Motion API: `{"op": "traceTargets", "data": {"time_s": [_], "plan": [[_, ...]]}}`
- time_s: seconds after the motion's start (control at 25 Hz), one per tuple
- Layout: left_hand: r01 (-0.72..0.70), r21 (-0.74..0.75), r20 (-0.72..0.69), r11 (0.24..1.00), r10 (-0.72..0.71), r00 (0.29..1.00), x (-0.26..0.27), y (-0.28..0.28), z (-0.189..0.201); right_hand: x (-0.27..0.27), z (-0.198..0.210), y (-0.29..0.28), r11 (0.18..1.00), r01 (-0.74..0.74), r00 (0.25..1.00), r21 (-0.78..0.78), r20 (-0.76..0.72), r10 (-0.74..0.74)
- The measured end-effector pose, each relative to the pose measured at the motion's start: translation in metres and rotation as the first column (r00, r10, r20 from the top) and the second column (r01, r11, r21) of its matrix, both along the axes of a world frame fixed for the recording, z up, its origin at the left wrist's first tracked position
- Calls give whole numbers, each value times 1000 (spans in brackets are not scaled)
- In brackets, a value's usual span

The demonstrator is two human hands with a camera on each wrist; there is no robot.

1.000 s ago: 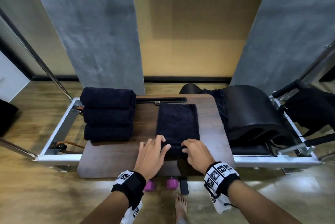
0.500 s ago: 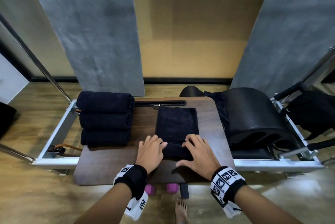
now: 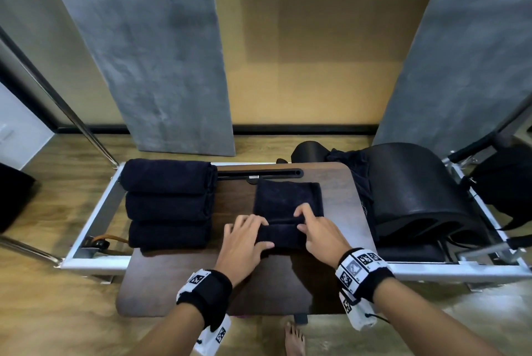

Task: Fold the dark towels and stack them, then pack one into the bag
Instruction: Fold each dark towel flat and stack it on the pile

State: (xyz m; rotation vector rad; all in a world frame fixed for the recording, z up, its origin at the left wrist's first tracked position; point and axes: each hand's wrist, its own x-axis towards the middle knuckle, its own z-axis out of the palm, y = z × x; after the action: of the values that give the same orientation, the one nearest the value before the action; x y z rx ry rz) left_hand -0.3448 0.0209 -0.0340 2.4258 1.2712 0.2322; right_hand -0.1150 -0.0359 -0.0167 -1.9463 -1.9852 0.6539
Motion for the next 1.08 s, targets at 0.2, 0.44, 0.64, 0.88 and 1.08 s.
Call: {"op": "traceTargets", "data": {"time_s": [0.2,0.44,0.64,0.88,1.08], "plan": [[-43,-90,-6,995,43,999,13,27,1,11,-3,6,993,-90,988,80,134,79],[-84,-66,-1,994,84,996,22,39,-4,23,-2,33,982,-188,965,20,192,181],[-71,-65,96,995,77,992,21,40,-10,29,5,52,997,-54,994,-59,-95,48],[-169,-184,89,968,187,978,39,65,-6,50,-10,53,997,-65,992,37,-108,68],[-362,-295,139,884,415,899,63,91,0,71,-16,60,992,126,896,-28,-426,-126]]}}
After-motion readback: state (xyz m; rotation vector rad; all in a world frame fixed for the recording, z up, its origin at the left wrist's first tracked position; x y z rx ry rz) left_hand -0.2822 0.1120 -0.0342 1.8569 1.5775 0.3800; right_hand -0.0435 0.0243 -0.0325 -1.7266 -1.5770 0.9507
